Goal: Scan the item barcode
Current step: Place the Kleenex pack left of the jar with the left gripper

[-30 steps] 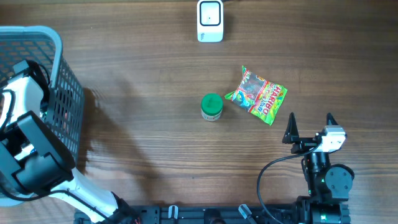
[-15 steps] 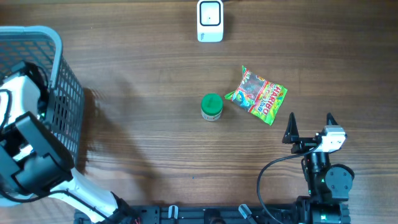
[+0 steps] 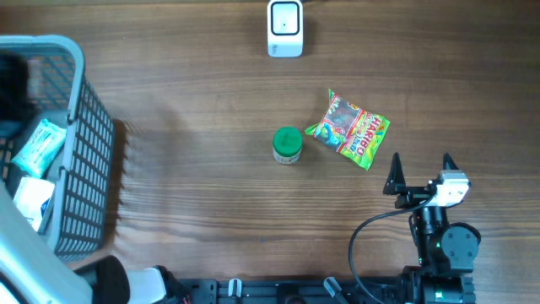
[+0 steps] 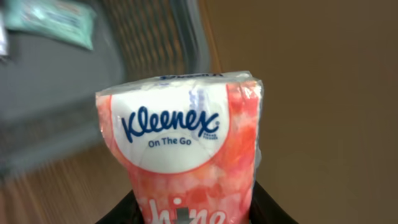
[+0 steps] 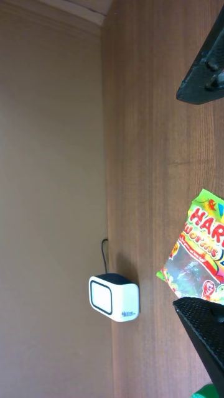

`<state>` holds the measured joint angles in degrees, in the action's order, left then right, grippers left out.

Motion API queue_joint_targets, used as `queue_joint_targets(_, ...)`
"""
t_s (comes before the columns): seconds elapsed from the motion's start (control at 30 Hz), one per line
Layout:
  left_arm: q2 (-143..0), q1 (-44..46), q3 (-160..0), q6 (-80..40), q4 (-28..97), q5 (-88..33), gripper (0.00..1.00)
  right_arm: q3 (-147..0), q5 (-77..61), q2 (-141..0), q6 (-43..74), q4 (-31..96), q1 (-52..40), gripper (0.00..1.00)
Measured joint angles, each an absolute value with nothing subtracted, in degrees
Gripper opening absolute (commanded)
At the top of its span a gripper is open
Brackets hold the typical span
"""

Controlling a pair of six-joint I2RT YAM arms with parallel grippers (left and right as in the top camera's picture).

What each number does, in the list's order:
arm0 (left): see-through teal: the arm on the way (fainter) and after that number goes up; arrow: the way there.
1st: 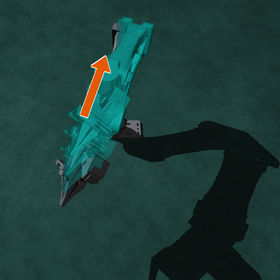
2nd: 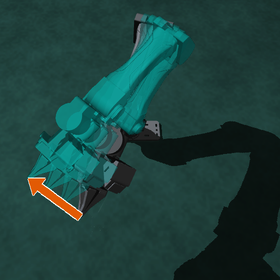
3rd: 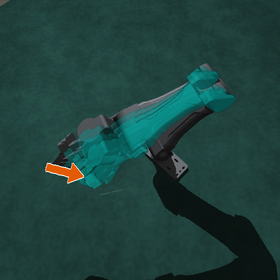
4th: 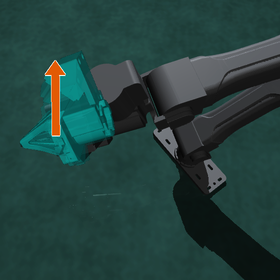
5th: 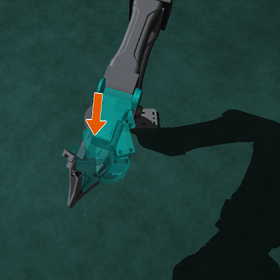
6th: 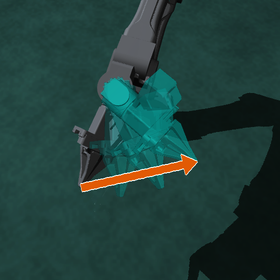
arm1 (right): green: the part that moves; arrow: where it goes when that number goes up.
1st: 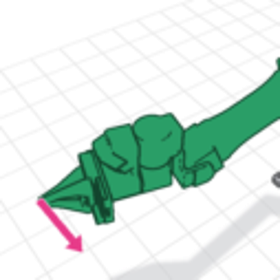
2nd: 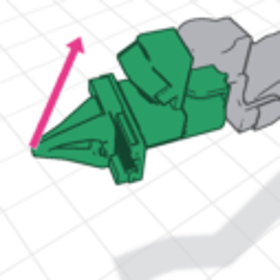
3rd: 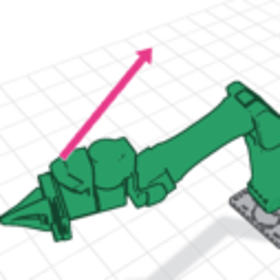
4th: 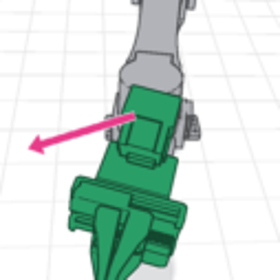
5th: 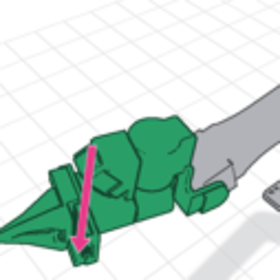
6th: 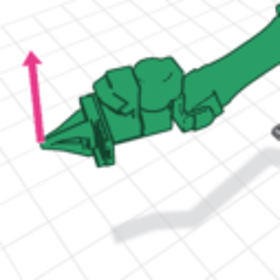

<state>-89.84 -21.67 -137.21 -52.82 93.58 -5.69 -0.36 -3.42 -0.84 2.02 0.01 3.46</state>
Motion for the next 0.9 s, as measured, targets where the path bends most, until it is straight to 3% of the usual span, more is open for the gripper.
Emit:
queue_joint_targets(0.07, -89.86, -7.81, -136.44, -52.60, 96.27, -3.09, 0.35, -0.36, -3.42, -0.84, 2.02, 0.03, 3.46, 1.00)
queue_joint_targets(0.23, -93.76, 16.82, -123.26, -57.76, 94.06, 8.54, 0.40, -0.36, -3.42, -0.80, 2.02, 0.01, 3.46, 1.00)
queue_joint_targets(0.37, -97.47, 27.53, -104.97, -62.70, 81.32, 14.11, 0.48, -0.36, -3.42, -0.78, 2.02, 0.03, 3.46, 1.00)
queue_joint_targets(0.6, -105.10, 31.22, -74.06, -65.58, 49.19, 5.37, 0.46, -0.36, -3.42, -0.78, 2.02, 0.01, 3.46, 1.00)
queue_joint_targets(0.77, -105.67, 31.11, -68.42, -66.15, 43.90, -1.08, 0.60, -0.36, -3.42, -0.78, 2.02, 0.03, 3.46, 1.00)
queue_joint_targets(0.83, -103.94, 30.20, -68.84, -66.22, 49.63, -0.58, 0.78, -0.36, -3.42, -0.78, 2.02, 0.03, 3.46, 1.00)
queue_joint_targets(0.9, -101.38, 28.45, -70.76, -64.84, 54.85, 1.04, 0.89, -0.36, -3.42, -0.78, 2.02, 0.01, 3.46, 1.00)
